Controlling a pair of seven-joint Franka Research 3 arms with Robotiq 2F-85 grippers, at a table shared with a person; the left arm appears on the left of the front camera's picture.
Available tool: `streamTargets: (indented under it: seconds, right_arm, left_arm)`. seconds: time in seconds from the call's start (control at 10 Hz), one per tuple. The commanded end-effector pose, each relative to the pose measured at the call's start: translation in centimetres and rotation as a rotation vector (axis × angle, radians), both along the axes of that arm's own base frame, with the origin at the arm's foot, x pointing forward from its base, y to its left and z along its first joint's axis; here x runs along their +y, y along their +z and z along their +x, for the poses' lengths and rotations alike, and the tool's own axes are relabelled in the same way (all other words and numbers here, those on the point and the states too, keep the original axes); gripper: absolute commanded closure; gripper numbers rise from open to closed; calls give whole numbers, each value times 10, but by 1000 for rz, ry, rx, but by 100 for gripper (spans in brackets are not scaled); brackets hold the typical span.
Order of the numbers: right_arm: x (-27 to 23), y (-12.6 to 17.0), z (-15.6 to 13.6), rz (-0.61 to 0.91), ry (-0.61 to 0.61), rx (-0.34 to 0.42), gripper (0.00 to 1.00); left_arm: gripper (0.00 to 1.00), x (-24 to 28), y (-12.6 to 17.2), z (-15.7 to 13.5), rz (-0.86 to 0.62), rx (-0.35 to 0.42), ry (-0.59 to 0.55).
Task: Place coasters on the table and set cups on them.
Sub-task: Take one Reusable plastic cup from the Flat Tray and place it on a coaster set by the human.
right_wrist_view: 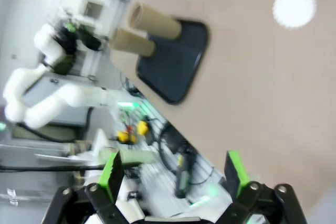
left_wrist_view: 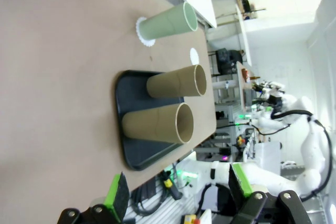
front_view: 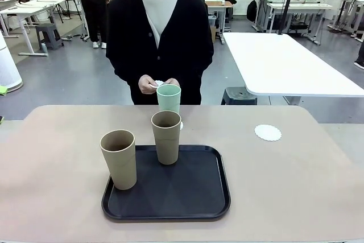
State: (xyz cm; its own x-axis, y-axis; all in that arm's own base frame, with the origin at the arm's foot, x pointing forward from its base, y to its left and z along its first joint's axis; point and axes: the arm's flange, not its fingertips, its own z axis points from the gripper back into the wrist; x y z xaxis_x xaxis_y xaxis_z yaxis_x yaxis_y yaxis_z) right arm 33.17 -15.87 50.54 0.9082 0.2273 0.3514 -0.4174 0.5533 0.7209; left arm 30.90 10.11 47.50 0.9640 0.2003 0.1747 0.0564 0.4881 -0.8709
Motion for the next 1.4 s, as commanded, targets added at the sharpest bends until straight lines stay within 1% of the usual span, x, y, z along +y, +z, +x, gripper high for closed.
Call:
streamTargets:
  seconds: [0.0, 0.1, 0.2, 0.3, 0.4, 0.5, 0.6, 0.7, 0.8, 0.9, 1.0, 1.1, 1.2, 1.3]
  right_arm:
    - [66, 49, 49, -278, 105, -126, 0]
    - [111, 61, 61, -372, 185, -175, 0]
    - [159, 61, 70, -424, 268, -220, 0]
    - [203, 52, 75, -451, 320, -288, 0]
    - [249, 36, 71, -389, 388, -383, 0]
    - [280, 16, 64, -352, 493, -435, 0]
    - [300, -4, 52, -298, 584, -468, 0]
    - [311, -19, 42, -205, 625, -497, 0]
    - [319, -30, 30, -164, 678, -547, 0]
    - [320, -39, 24, -178, 696, -588, 0]
    - [323, -44, 24, -173, 691, -613, 0]
    - [321, -45, 25, -151, 669, -623, 0]
    - [331, -40, 24, -200, 705, -563, 0]
    - [331, -40, 24, -200, 705, -563, 0]
  left_arm:
    - [0, 0, 0, -1, -8, -5, -2]
    - [0, 0, 0, -1, -8, -5, -2]
    - [0, 0, 0, -1, -8, -5, -2]
    - [0, 0, 0, -1, -8, -5, -2]
    - [0, 0, 0, -1, -8, -5, -2]
    - [0, 0, 0, -1, -8, -5, -2]
    - [0, 0, 0, -1, -8, -5, -2]
    - [0, 0, 0, -1, -8, -5, -2]
    - [0, 0, 0, -1, -8, -5, -2]
    - [0, 0, 0, -1, -8, -5, -2]
    - [0, 0, 0, -1, -8, -5, -2]
    - [0, 0, 0, -1, -8, -5, -2]
    - [0, 0, 0, -1, -8, -5, -2]
    - [0, 0, 0, -1, -8, -5, -2]
